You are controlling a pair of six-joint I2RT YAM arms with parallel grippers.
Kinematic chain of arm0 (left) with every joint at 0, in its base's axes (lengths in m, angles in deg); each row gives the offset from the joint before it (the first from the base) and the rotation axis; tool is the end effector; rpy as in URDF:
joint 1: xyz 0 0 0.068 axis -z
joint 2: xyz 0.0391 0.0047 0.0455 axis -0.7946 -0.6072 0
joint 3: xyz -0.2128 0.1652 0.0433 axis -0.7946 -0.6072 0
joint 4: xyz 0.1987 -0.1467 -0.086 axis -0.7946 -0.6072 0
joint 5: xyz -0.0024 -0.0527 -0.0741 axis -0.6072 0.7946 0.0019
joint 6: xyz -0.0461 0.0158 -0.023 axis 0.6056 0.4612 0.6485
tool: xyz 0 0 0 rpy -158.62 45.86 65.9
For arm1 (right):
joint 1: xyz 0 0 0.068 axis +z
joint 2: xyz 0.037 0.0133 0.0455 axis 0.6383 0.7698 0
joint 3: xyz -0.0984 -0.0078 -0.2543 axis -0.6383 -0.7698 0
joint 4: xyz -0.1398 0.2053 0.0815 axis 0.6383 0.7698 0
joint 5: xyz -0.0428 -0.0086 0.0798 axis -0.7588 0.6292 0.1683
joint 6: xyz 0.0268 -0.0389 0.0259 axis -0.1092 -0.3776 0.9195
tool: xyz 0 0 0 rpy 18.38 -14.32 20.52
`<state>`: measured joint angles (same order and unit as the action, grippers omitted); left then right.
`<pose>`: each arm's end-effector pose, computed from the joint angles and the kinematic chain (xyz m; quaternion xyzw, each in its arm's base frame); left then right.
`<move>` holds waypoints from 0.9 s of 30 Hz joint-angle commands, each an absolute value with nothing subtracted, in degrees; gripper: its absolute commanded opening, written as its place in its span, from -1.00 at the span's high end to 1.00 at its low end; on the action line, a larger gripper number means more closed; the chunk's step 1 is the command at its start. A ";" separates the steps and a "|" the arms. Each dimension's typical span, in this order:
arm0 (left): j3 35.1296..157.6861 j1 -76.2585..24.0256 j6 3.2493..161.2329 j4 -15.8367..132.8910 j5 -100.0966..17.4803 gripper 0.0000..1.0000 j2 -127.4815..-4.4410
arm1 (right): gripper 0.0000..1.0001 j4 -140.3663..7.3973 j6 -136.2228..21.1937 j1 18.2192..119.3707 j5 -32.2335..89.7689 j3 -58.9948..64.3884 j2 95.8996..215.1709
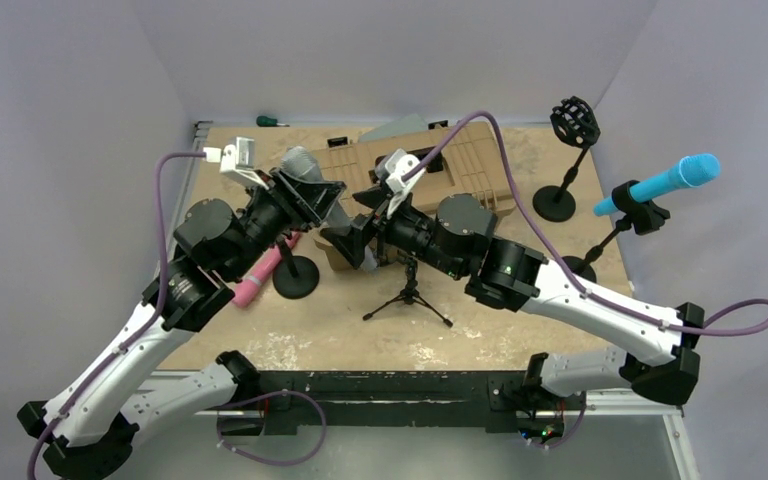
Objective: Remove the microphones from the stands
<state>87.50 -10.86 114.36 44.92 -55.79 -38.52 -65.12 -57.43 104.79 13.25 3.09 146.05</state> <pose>0.1316 -0.1122 0.4394 -0.0511 0.6816 -0.4674 0.5607 0.1246 0.2569 0.4474 -0.2924 0.6270 0.3852 0.6108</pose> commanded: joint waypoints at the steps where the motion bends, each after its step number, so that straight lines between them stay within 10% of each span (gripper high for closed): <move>1: 94.89 -11.13 110.47 40.38 -68.52 1.00 -36.35 | -0.70 -67.26 -57.40 105.32 8.49 3.38 140.17; 7: 107.24 -13.71 107.90 26.39 -89.34 1.00 -38.94 | -0.74 -67.57 -56.41 105.33 3.99 0.32 132.75; 18: 99.50 -55.08 138.52 25.93 -69.55 1.00 -46.14 | -0.70 -63.15 -53.51 105.32 -0.60 -5.40 123.03; 27: 86.20 -65.26 166.89 40.41 -65.74 1.00 -64.38 | -0.68 -57.51 -51.90 105.32 -4.21 -5.38 119.55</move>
